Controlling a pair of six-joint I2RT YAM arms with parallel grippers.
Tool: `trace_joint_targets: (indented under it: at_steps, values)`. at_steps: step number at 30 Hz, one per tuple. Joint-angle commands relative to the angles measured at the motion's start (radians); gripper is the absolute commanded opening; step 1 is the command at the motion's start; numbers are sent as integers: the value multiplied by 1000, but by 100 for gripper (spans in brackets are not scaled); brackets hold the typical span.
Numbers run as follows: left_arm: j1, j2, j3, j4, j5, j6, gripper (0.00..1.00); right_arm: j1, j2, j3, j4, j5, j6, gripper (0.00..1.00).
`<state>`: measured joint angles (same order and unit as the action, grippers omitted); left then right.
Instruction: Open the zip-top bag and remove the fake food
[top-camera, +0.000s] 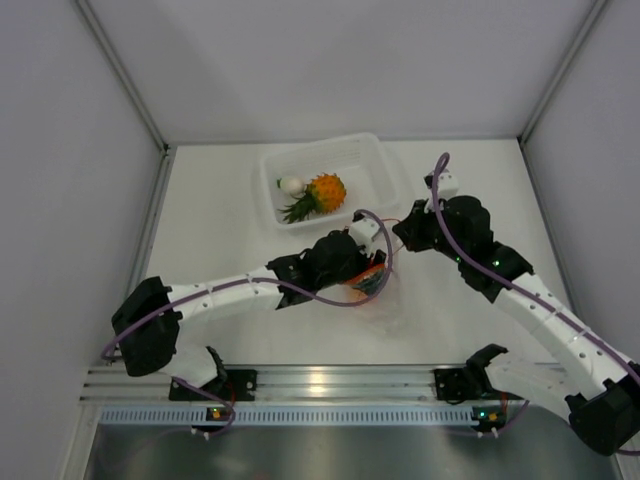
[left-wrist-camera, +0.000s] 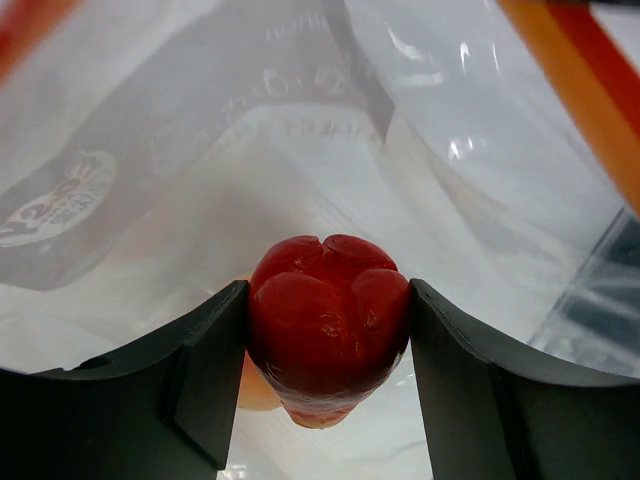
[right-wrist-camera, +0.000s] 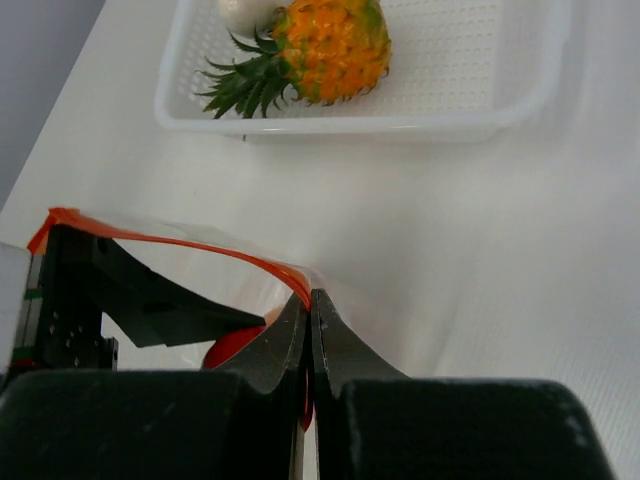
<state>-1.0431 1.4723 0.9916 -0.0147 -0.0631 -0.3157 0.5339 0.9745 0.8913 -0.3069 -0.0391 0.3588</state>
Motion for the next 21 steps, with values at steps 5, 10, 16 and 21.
trace_joint_targets:
  at_steps: [5,10,16,21]
  values:
    - [-5,-35,12,113,-201,-34,0,21,-40,-25,57,-113,-52,0]
    - [-3,-36,33,113,-184,-88,0,43,-39,-43,46,-58,-67,0]
    - [-3,-102,50,113,-179,-154,0,51,-19,-58,61,-28,-66,0]
    - [-5,-174,59,113,-161,-151,0,51,-5,-55,63,-1,-64,0]
